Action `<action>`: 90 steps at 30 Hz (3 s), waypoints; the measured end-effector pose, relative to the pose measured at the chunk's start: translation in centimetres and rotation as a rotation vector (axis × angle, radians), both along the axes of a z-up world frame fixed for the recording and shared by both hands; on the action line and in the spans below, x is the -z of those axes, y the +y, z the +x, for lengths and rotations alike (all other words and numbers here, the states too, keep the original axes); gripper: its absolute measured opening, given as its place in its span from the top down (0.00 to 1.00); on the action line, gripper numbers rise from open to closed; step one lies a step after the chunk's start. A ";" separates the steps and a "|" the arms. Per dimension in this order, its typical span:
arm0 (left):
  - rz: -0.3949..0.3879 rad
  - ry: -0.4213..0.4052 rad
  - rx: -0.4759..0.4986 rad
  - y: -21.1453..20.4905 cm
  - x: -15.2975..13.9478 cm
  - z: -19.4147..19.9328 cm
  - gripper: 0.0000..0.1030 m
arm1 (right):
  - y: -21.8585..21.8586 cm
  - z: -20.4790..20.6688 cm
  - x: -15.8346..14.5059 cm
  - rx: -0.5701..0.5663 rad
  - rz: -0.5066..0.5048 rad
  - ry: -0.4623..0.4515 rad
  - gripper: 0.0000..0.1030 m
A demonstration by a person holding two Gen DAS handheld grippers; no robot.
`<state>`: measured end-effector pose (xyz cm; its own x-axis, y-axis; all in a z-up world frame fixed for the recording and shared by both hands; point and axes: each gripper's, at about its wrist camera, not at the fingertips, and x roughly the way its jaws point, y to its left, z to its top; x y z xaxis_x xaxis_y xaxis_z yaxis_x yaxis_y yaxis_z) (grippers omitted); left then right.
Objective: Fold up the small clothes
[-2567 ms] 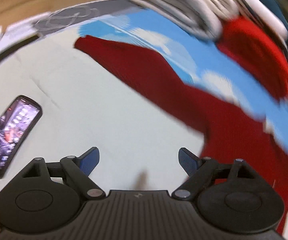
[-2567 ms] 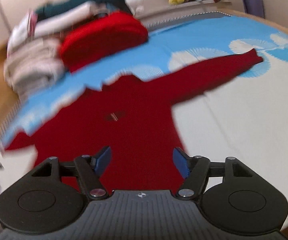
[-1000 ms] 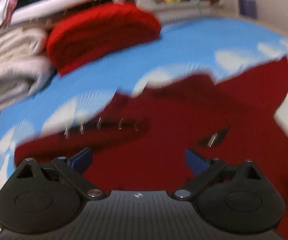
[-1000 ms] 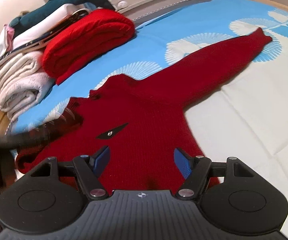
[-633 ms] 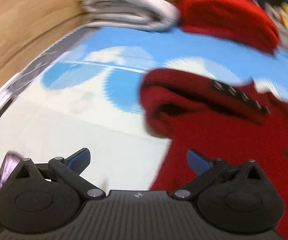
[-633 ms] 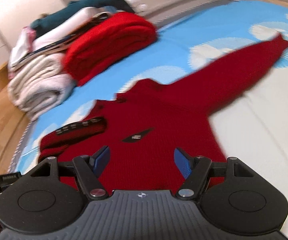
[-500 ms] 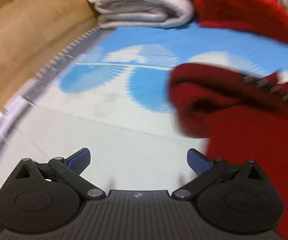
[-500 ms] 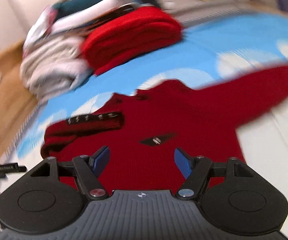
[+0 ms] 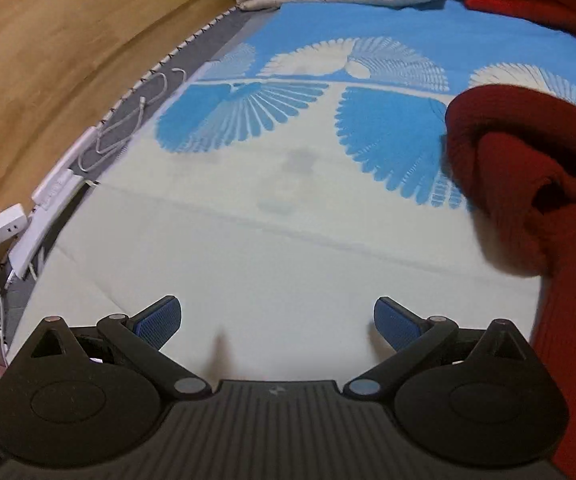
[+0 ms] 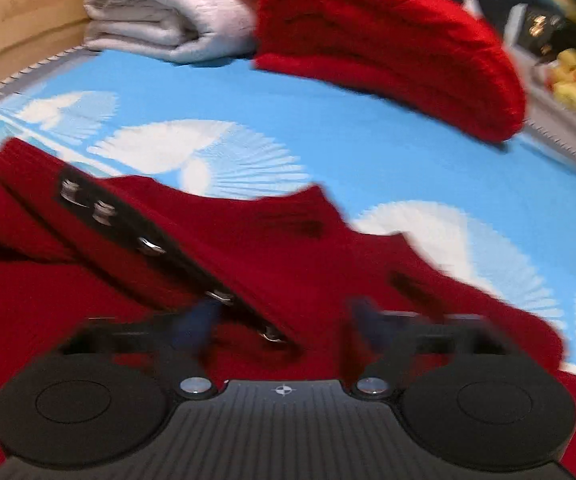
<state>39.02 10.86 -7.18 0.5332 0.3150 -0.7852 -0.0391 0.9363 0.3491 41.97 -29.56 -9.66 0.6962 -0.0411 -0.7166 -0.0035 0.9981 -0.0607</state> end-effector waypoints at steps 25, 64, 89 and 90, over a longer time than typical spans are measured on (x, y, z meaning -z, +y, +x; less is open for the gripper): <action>-0.303 0.039 -0.268 8.0 -2.5 0.3 0.00 | 7.0 -5.2 -32.7 0.090 0.679 -0.356 0.93; -0.179 -0.029 0.335 -14.3 3.6 -0.6 0.81 | -13.4 -18.2 -2.5 0.501 0.721 -0.117 0.33; -0.143 0.034 0.394 -13.0 2.4 -1.9 0.11 | -14.0 -14.1 1.4 0.470 0.437 -0.014 0.69; -0.152 0.019 0.407 -12.8 1.8 -2.1 0.11 | -14.7 -14.7 0.9 0.500 0.458 0.011 0.62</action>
